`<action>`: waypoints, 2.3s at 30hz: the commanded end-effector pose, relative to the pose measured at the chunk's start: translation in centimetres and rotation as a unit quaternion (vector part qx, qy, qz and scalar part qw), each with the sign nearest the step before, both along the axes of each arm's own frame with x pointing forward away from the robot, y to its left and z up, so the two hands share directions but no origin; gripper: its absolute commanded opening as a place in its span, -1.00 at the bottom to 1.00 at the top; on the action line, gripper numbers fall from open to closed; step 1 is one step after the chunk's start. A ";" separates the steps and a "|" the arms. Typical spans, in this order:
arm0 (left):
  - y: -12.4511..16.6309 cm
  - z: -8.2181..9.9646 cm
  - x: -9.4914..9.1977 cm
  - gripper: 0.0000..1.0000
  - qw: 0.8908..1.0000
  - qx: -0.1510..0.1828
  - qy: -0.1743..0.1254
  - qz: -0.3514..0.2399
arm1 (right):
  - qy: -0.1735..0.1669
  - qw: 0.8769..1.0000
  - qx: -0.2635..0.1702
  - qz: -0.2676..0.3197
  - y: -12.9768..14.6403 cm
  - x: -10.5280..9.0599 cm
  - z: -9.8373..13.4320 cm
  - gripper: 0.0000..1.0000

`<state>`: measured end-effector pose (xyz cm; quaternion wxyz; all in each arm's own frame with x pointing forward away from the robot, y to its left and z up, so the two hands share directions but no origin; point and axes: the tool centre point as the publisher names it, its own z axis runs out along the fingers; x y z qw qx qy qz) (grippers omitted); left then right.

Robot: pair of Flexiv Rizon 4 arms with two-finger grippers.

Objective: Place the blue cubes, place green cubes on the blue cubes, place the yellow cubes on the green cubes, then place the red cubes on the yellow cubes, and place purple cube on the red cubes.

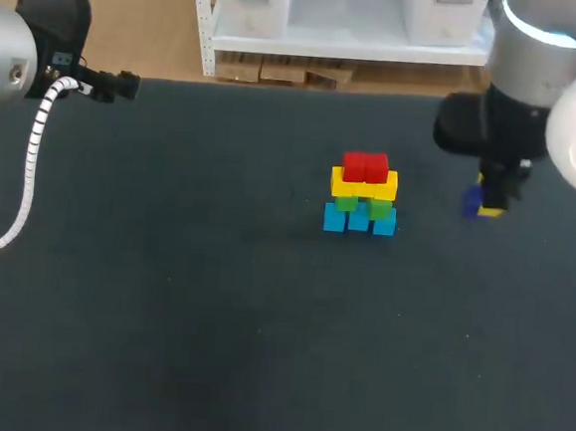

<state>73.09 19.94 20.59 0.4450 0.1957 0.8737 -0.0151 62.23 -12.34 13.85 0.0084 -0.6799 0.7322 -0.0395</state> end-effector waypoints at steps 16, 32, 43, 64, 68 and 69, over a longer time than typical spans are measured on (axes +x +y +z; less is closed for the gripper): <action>0.0 -0.1 0.0 1.00 1.000 -0.001 -0.002 0.001 | 0.027 0.997 0.010 0.069 6.9 4.0 2.5 -1.00; 0.0 -0.1 0.0 1.00 1.000 -0.001 -0.002 0.001 | 0.044 0.995 0.026 0.084 10.4 6.8 1.4 -1.00; 0.0 -0.1 0.0 1.00 1.000 -0.001 -0.002 0.001 | 0.062 0.995 0.025 0.069 12.2 8.4 0.0 -1.00; 0.0 -0.1 0.0 1.00 1.000 -0.001 -0.002 0.001 | 0.082 0.995 0.006 0.050 11.9 10.1 -2.0 -1.00; 0.0 -0.1 0.0 1.00 1.000 -0.001 -0.002 0.001 | 0.084 0.995 0.007 0.049 11.8 10.2 -2.1 -1.00; 0.0 -0.1 0.0 1.00 1.000 -0.001 -0.002 0.001 | 0.084 0.995 0.007 0.049 11.8 10.2 -2.1 -1.00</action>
